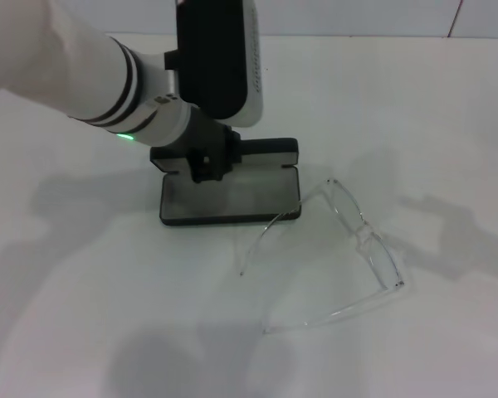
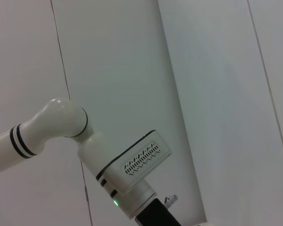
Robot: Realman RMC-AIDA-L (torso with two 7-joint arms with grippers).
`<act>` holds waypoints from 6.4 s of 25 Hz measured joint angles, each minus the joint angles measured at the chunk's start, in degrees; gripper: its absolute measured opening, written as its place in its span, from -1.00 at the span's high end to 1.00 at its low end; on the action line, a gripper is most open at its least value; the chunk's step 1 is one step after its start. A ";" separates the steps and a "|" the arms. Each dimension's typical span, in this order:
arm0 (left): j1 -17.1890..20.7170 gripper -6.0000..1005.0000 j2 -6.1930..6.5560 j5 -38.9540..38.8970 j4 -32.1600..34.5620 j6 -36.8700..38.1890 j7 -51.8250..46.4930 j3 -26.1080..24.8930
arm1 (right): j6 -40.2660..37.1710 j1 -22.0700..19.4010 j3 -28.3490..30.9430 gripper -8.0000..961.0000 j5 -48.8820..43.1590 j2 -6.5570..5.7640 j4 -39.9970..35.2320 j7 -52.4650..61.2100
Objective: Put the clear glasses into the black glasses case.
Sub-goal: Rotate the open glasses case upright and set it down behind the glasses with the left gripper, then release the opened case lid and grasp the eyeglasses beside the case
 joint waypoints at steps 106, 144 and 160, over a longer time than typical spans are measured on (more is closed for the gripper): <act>24.43 -0.74 0.36 -74.66 -33.11 21.16 53.26 -27.67 | 24.42 42.84 -31.94 -0.42 -52.91 0.88 3.61 77.21; 21.30 -0.66 0.42 -58.47 -23.77 20.18 36.43 -31.54 | 28.01 42.52 -34.28 0.18 -50.22 0.97 7.03 76.56; 21.09 -0.62 0.33 -58.83 -24.95 19.67 38.32 -31.54 | 28.22 42.54 -36.31 0.41 -50.05 0.96 7.29 76.83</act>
